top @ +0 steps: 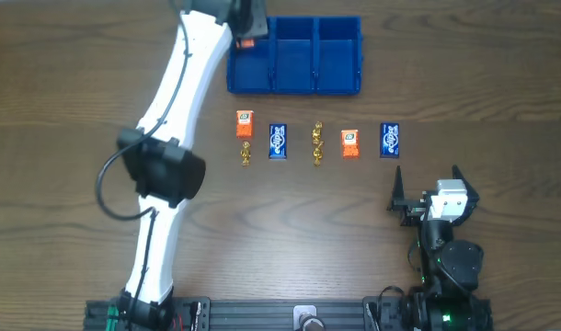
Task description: Sort Candies Into Trays
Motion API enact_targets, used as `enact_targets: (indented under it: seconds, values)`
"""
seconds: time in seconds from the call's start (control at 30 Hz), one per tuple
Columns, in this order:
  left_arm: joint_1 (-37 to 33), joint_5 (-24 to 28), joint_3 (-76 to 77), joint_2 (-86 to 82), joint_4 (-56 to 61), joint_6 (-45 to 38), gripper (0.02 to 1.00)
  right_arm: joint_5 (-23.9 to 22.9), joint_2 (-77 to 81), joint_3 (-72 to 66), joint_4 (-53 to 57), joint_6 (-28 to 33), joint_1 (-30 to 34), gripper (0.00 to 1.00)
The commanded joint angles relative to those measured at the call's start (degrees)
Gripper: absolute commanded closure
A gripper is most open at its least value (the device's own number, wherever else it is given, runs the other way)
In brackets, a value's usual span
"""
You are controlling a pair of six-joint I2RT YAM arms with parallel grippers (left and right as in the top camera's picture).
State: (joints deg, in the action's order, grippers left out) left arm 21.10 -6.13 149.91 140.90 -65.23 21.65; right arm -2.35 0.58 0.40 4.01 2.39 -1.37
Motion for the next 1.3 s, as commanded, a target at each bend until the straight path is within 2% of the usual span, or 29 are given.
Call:
enact_targets:
  seconds: [0.03, 0.2, 0.27, 0.33, 0.4, 0.53, 0.77, 0.93, 1.03, 1.3]
  values:
    - [-0.3, 0.2, 1.0, 1.2, 1.1, -0.4, 0.700, -0.5, -0.4, 0.0, 0.4, 0.7, -0.3, 0.003]
    - [-0.4, -0.1, 1.0, 2.0, 1.2, -2.0, 0.676, -0.5, -0.4, 0.0, 0.4, 0.7, -0.3, 0.003]
    - [-0.5, -0.1, 1.0, 1.9, 1.2, -2.4, 0.636, -0.5, -0.4, 0.0, 0.4, 0.7, -0.3, 0.003]
    - [-0.5, -0.5, 1.0, 1.9, 1.1, -2.4, 0.516, -0.5, -0.4, 0.0, 0.4, 0.7, -0.3, 0.003]
    - [-0.5, -1.2, 1.0, 1.9, 1.2, -2.4, 0.308, -0.5, -0.4, 0.0, 0.4, 0.7, -0.3, 0.003]
    - [-0.5, -2.3, 1.0, 1.9, 1.1, -2.3, 0.143, -0.5, -0.4, 0.0, 0.4, 0.7, -0.3, 0.003]
    - [1.8, -5.0, -1.6, -6.1, -3.0, -0.2, 0.161, -0.5, -0.4, 0.0, 0.4, 0.7, -0.3, 0.003]
    - [4.8, -6.9, -23.0, -20.0, 2.4, 4.9, 0.163, -0.5, -0.4, 0.0, 0.4, 0.7, -0.3, 0.003]
    - [5.2, -3.5, -41.7, -27.3, 10.8, 6.7, 0.150, -0.5, -0.4, 0.0, 0.4, 0.7, -0.3, 0.003]
    - [4.3, 1.5, -60.0, -26.0, 20.6, 7.8, 0.108, -0.5, -0.4, 0.0, 0.4, 0.7, -0.3, 0.003]
